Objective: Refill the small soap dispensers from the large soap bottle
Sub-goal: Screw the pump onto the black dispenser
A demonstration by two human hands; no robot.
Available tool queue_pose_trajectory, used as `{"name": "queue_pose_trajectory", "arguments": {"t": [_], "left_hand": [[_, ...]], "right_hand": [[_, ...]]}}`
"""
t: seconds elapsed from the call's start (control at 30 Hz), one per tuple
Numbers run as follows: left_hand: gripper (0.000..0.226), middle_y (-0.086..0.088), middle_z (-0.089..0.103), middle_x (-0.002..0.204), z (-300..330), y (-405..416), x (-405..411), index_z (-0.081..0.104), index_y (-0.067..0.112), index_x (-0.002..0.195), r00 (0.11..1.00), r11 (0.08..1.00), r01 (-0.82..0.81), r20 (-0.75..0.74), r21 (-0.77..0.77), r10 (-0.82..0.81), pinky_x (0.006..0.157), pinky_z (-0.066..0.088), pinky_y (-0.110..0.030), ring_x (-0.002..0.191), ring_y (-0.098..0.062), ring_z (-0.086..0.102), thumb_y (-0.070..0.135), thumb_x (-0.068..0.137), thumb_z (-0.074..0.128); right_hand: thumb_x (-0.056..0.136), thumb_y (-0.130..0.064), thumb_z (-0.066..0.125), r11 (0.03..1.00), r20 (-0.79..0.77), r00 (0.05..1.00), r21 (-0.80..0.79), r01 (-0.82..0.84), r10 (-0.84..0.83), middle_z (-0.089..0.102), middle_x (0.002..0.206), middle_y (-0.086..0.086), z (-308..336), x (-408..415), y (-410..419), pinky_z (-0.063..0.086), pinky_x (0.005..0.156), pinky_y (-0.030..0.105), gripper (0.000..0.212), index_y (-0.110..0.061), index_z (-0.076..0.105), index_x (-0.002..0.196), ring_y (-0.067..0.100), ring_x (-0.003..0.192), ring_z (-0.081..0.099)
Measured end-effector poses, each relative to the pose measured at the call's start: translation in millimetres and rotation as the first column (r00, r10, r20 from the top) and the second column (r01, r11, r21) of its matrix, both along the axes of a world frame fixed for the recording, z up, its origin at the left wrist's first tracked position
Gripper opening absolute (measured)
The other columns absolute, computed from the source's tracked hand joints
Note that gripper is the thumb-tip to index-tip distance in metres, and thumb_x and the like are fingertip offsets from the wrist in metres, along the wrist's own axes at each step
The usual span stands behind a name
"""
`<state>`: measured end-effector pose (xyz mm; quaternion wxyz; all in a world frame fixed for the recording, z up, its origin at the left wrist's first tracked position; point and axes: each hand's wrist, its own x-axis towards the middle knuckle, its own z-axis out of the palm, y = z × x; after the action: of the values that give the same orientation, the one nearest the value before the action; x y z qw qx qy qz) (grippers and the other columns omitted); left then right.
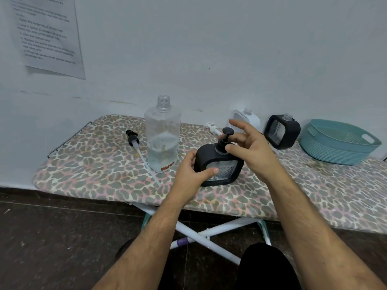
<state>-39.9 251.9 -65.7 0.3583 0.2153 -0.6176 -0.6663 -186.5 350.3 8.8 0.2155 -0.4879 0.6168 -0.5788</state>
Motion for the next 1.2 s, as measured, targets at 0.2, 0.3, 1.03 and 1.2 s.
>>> {"name": "queue_pose_trajectory", "arguments": {"t": [0.2, 0.3, 1.03, 1.2], "left_hand": [[0.048, 0.002, 0.069, 0.109, 0.9, 0.9, -0.8, 0.056, 0.026, 0.112, 1.000, 1.000, 0.007, 0.003, 0.004, -0.007, 0.076, 0.055, -0.021, 0.095, -0.005, 0.069, 0.004, 0.077, 0.081], [0.048, 0.002, 0.070, 0.109, 0.6, 0.4, -2.0, 0.056, 0.026, 0.112, 1.000, 1.000, 0.006, -0.005, 0.005, -0.006, 0.077, 0.055, -0.021, 0.095, -0.006, 0.070, 0.002, 0.077, 0.080], [0.048, -0.001, 0.071, 0.110, -2.9, -1.0, -2.3, 0.058, 0.021, 0.115, 1.000, 1.000, 0.001, 0.005, 0.012, -0.001, 0.084, 0.057, -0.031, 0.100, -0.013, 0.070, 0.004, 0.077, 0.081], [0.047, 0.000, 0.071, 0.110, -2.2, -0.7, -2.1, 0.057, 0.022, 0.114, 1.000, 1.000, -0.002, 0.004, 0.011, 0.002, 0.082, 0.056, -0.027, 0.099, -0.011, 0.070, 0.004, 0.077, 0.081]], "right_hand": [[0.082, -0.002, 0.071, 0.999, -0.043, 0.999, 0.016, 0.032, -0.031, 0.071, 0.114, -0.003, 3.2, -1.1, -2.4, 0.041, 0.107, 0.038, 0.062, -0.032, 0.050, 0.133, 0.009, 0.116, 0.062], [0.088, 0.010, 0.060, 1.000, -0.013, 1.000, 0.010, -0.002, 0.002, 0.073, 0.111, 0.003, 4.5, -0.3, -2.4, 0.051, 0.093, 0.029, 0.061, -0.023, 0.047, 0.137, 0.013, 0.112, 0.065], [0.084, -0.002, 0.073, 0.996, -0.087, 0.992, 0.010, 0.090, -0.089, 0.073, 0.093, -0.005, 3.7, 3.2, 0.9, 0.049, 0.100, 0.039, 0.060, -0.026, 0.050, 0.134, 0.010, 0.099, 0.068], [0.078, -0.017, 0.068, 0.999, 0.004, 0.999, 0.014, 0.049, -0.049, 0.073, 0.113, 0.000, 2.0, 2.3, -0.1, 0.042, 0.109, 0.047, 0.064, -0.042, 0.045, 0.132, 0.012, 0.118, 0.062]]}}
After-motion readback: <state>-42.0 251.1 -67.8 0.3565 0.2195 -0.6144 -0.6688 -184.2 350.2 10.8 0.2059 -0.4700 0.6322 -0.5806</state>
